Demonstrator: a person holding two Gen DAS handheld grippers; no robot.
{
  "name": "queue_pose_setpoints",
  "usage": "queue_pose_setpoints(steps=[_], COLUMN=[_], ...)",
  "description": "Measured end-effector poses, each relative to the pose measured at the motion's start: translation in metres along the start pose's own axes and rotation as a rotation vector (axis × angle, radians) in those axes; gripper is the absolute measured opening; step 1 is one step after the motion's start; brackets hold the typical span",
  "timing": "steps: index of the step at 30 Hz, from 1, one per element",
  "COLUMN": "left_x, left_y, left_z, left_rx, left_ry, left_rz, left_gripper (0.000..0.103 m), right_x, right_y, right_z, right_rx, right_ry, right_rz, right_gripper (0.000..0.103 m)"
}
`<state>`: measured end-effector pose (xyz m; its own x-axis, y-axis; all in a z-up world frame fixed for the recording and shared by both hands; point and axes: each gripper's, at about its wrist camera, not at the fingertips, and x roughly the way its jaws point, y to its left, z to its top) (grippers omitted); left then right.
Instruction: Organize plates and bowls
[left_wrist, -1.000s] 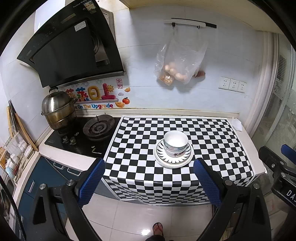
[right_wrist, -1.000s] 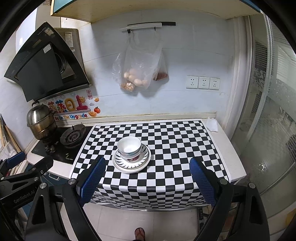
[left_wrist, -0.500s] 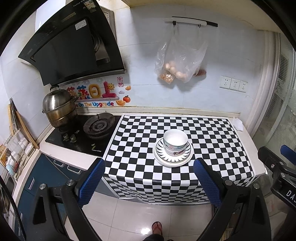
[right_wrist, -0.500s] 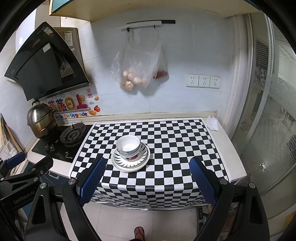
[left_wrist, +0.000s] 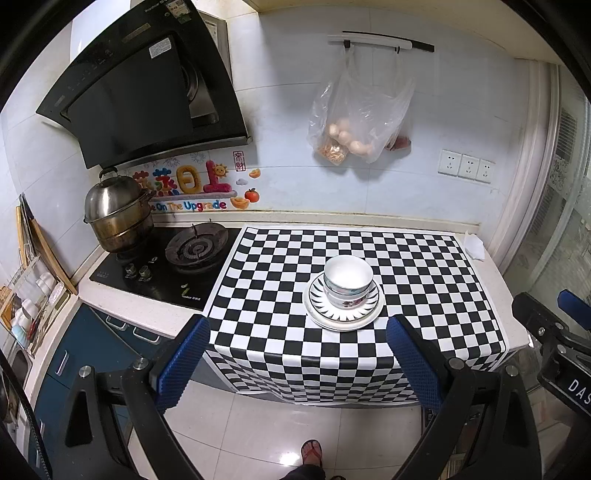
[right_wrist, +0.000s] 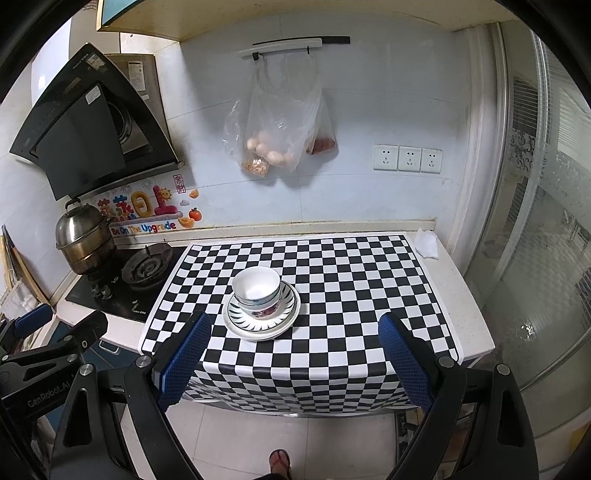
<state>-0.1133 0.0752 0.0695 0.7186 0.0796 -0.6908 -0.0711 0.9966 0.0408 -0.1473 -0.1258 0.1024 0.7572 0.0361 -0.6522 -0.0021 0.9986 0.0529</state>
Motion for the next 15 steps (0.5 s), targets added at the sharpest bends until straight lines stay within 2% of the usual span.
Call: queue_pose_setpoints(steps=[15], left_x=[-0.0019], left_y=[-0.0047], left_z=[-0.0046], left_rx=[0.002], left_ry=[-0.002], left_rz=[0.011], left_gripper=[0.098], right_x=[0.0003], right_y=[0.0029], right_z=[-0.0001], right_rx=[-0.004], right_ry=[0.006], right_rz=[0.001], right_gripper=[0.094])
